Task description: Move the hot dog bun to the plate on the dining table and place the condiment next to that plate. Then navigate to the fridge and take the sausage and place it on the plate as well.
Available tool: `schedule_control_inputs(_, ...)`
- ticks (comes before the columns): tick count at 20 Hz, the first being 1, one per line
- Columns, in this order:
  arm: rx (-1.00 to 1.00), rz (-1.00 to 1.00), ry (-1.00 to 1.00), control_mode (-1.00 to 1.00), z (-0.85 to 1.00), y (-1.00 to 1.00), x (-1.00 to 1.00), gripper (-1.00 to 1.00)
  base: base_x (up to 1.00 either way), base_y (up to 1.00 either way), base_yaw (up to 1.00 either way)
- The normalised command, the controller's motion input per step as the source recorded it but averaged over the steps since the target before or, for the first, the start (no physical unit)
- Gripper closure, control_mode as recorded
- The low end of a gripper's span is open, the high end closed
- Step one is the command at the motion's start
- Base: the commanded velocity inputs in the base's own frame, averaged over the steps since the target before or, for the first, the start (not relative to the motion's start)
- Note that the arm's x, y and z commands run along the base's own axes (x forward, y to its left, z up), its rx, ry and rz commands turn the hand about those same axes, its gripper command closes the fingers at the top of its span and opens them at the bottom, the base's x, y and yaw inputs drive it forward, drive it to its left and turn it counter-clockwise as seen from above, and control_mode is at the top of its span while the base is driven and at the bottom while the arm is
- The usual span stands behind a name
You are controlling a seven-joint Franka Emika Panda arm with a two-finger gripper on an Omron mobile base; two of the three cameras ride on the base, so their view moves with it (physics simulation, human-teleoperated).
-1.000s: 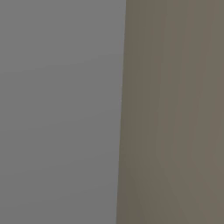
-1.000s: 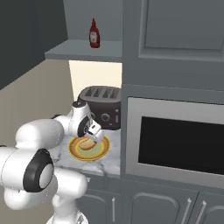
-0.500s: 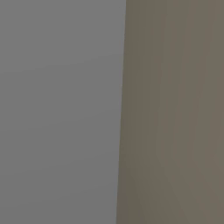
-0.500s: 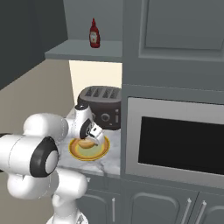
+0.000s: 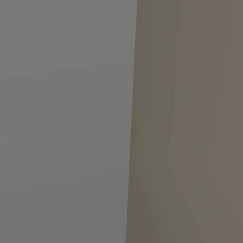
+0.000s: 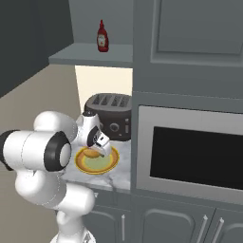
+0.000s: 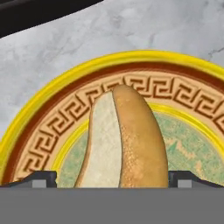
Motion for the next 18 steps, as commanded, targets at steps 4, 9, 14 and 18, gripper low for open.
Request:
schedule_control_inputs(4,0.06,-0.02,0.08,-1.0,-0.28,0.14,0.0,1.0,0.0,0.0,0.0)
schedule_control_inputs(9,0.07,-0.06,0.0,-1.0,0.19,-0.03,-0.17,1.0,0.0,0.0,0.0)
schedule_control_inputs(14,0.04,0.0,-0.03,-1.0,0.86,-0.06,-0.38,1.0,0.0,0.0,0.0)
schedule_control_inputs(18,-0.01,0.0,-0.03,-1.0,0.84,0.0,-0.65,1.0,0.0,0.0,0.0)
